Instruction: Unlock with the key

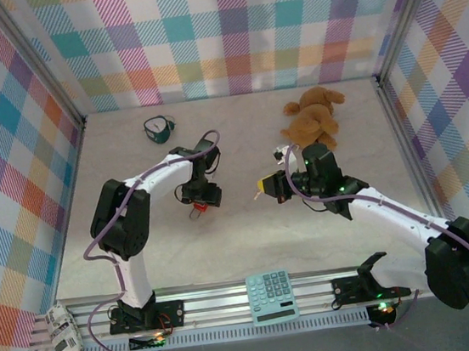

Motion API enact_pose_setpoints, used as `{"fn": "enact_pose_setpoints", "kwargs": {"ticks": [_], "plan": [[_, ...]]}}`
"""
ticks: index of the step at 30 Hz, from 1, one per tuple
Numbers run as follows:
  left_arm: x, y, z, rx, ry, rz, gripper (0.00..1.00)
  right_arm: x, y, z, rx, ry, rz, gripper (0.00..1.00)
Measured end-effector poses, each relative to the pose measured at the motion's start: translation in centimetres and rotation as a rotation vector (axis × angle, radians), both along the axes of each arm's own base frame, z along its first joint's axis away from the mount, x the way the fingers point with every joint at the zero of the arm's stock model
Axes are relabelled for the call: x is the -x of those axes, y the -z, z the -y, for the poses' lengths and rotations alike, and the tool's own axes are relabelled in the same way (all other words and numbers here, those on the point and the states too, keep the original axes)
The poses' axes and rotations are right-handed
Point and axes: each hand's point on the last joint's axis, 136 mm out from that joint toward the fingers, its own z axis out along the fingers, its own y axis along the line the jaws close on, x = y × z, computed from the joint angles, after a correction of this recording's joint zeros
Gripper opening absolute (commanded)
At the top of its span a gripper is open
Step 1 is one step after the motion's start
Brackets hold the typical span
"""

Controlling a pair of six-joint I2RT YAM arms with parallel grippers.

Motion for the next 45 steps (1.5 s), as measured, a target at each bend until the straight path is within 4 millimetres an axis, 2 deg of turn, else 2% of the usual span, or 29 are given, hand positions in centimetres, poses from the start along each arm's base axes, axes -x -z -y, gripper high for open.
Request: {"fn": "enact_pose_setpoints", "kwargs": {"ticks": [3, 10, 13, 16, 20, 25, 45], "plan": [[-0.1, 0.1, -0.2, -0.014, -0.003, -0.003, 0.60, 0.1, -0.4, 0.1, -0.006, 0.000, 0.010, 0.05], [-0.1, 0.1, -0.4, -0.030, -0.002, -0.004, 0.62, 0.2, -0.2, 0.1, -0.004, 0.000, 0.006, 0.05], [0.0, 0.0, -0.2, -0.019, -0.001, -0.007, 0.64, 0.2, -0.2, 0.1, -0.004, 0.000, 0.006, 0.05], [0.1, -0.4, 0.0, -0.003, 0.001, -0.005, 0.73, 0.2, -0.2, 0.1, -0.004, 0.000, 0.006, 0.05], [-0.2, -1.1, -0.2, 0.007, -0.006, 0.012, 0.75, 0.2, -0.2, 0.1, -0.004, 0.000, 0.006, 0.05], [-0.7, -1.3, -0.7, 0.010, -0.024, 0.017, 0.73, 0.2, -0.2, 0.1, -0.004, 0.000, 0.006, 0.05], [0.1, 1.1, -1.0, -0.013, -0.031, -0.044, 0.63, -0.3, 0.2, 0.5, 0.011, 0.036, 0.012, 0.06]]}}
